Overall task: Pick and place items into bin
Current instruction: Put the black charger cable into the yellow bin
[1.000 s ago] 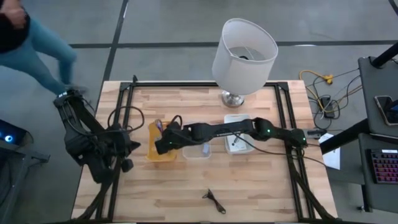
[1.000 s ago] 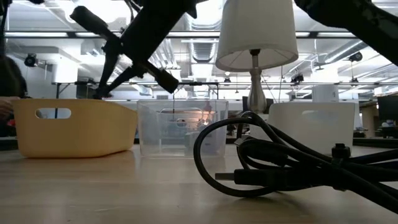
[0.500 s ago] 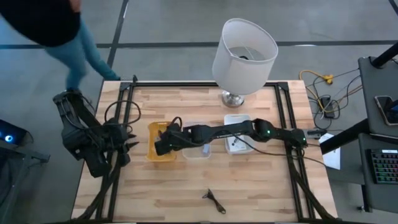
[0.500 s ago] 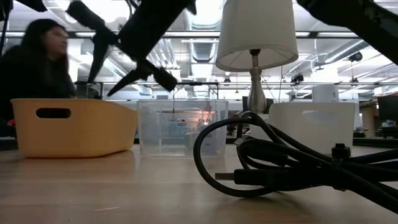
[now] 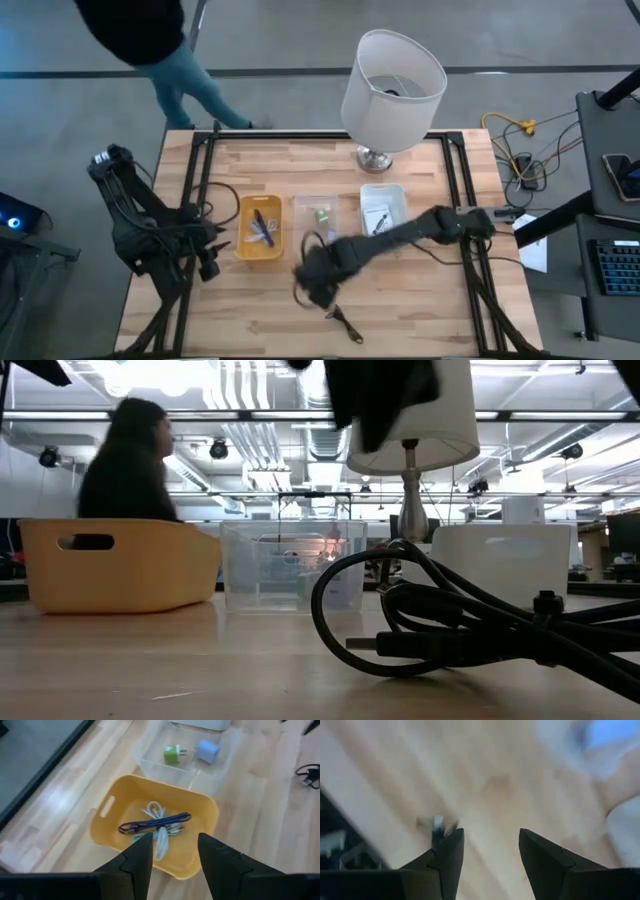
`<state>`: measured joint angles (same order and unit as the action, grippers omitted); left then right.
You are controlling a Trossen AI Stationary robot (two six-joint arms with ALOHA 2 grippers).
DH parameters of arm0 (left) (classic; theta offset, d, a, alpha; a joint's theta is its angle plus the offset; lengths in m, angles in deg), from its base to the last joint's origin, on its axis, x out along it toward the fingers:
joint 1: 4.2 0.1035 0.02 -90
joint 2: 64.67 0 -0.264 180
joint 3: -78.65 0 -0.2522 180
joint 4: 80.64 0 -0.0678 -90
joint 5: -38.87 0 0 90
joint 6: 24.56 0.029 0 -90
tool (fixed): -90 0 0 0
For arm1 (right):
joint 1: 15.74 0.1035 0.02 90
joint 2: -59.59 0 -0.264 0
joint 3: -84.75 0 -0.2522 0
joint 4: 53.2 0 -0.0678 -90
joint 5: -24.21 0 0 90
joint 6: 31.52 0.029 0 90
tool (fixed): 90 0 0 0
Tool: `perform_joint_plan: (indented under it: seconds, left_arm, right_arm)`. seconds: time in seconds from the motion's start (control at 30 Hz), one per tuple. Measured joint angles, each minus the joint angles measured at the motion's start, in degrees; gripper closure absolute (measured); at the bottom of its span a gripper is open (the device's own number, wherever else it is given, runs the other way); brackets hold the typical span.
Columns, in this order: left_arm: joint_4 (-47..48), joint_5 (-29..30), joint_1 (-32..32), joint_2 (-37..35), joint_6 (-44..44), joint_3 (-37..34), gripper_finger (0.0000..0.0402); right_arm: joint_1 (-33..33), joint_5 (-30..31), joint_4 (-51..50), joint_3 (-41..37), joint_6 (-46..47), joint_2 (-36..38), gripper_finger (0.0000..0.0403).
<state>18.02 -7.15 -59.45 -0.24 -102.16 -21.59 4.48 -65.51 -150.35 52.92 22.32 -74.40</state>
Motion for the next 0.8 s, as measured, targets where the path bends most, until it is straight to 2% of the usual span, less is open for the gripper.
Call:
perform_joint_plan:
  seconds: [0.27, 0.4, 0.5, 0.63, 0.8]
  left_arm:
    - [-5.1, -1.9, 0.0, 3.2, -0.1, 0.0, 0.026]
    - [-5.3, -2.9, 0.0, 4.6, -0.1, 0.0, 0.026]
    - [-5.3, -3.7, 0.0, 5.1, -0.1, 0.0, 0.026]
    - [-5.5, -4.7, 0.0, 5.6, -0.1, 0.0, 0.026]
    - [-5.4, -4.7, 0.0, 4.9, 0.1, 0.0, 0.026]
  right_arm:
    - [11.5, -0.2, 4.2, -7.3, 4.8, -0.2, 0.0227]
    - [15.7, 0.5, 13.4, -13.6, 8.7, -0.3, 0.0227]
    - [17.1, 1.5, 21.2, -17.6, 13.4, -0.3, 0.0227]
    - [17.3, 6.9, 22.5, -20.2, 19.9, -0.3, 0.0226]
    - [17.3, 8.2, 24.1, -20.5, 19.0, -0.6, 0.022]
